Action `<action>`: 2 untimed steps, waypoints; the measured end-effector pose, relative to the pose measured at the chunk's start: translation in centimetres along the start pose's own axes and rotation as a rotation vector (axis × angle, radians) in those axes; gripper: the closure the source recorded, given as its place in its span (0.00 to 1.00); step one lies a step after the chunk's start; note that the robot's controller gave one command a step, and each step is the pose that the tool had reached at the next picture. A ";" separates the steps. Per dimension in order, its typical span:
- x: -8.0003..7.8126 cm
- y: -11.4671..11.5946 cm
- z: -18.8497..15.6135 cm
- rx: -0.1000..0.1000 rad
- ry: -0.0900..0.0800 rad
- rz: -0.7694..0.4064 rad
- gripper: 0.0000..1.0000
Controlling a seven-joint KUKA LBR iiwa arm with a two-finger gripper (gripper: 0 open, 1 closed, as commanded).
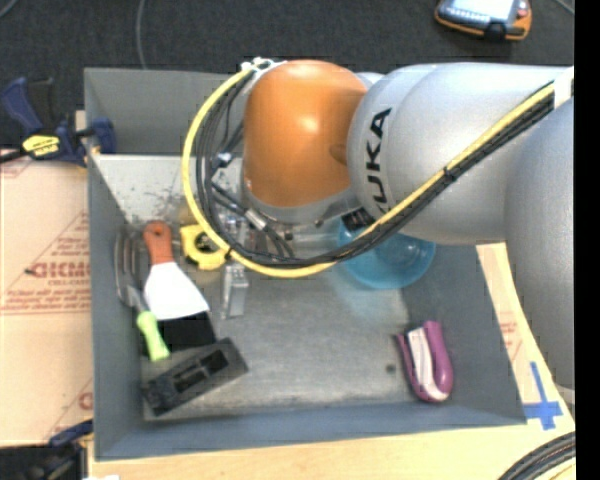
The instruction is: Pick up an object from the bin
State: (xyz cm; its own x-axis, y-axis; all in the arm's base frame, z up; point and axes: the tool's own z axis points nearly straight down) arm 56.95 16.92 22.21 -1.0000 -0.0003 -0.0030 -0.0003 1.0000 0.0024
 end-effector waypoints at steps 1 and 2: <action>2.0 0.3 8.9 0.001 -0.002 -0.259 0.00; 3.0 0.6 9.2 0.001 -0.007 -0.358 0.00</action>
Offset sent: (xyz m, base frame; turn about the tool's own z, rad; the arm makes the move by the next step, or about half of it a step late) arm -0.0378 0.0095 -0.0738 -0.4072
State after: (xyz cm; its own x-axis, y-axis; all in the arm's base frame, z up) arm 53.94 17.53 13.00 -0.9363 -0.3511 -0.0100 -0.3511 0.9363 -0.0013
